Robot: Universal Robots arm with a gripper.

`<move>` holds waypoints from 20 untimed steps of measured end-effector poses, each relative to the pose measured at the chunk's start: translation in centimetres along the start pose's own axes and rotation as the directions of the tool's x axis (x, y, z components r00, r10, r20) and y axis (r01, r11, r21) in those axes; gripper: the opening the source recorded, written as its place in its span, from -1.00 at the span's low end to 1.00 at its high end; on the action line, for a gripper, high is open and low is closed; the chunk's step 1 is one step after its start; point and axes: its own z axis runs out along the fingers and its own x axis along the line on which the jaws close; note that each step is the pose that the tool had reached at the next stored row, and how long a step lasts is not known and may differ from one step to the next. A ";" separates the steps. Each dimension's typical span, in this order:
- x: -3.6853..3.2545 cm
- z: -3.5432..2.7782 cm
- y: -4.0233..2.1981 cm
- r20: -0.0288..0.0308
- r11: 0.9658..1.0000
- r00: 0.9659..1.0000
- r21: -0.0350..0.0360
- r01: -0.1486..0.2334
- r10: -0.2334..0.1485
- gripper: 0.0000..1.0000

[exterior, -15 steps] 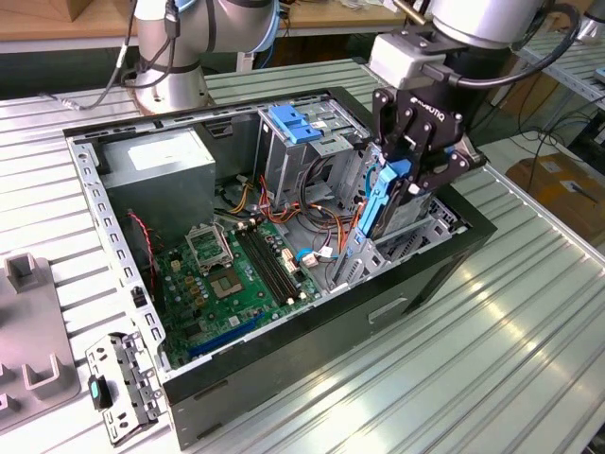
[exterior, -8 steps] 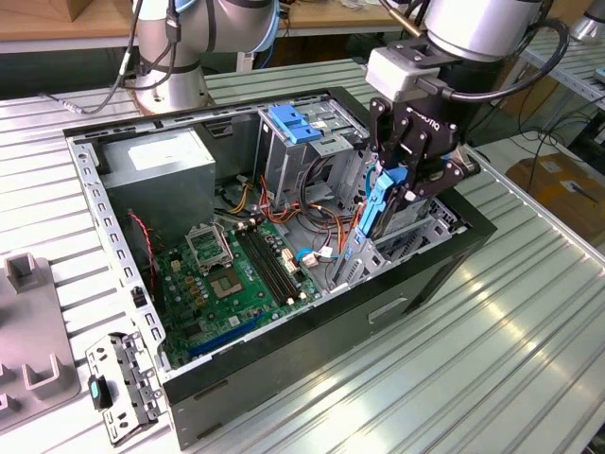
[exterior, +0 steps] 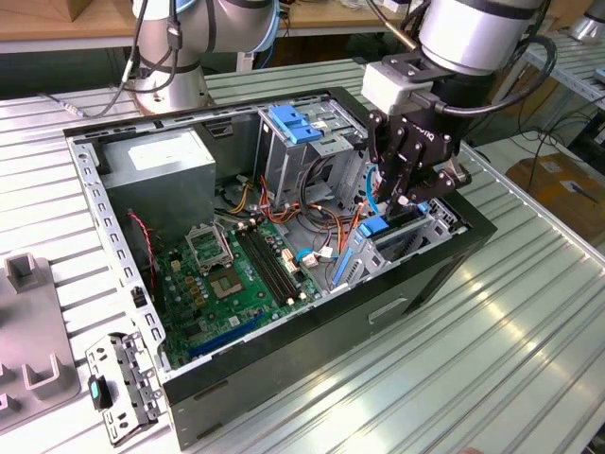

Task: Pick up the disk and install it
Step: 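Insert the disk into the insertion slot, then insert the first disk wire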

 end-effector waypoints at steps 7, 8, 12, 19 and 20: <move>0.24 1.42 0.01 0.000 1.000 1.000 0.000 0.000 0.000 -0.79; 0.24 1.42 0.01 0.000 1.000 1.000 0.000 0.000 0.000 -0.79; 0.24 1.46 0.01 0.000 1.000 1.000 0.000 0.000 0.000 -0.79; 0.24 1.49 0.01 0.001 1.000 1.000 0.000 0.000 0.000 -0.79; 0.25 1.50 0.01 0.001 1.000 1.000 0.000 0.000 0.000 -0.79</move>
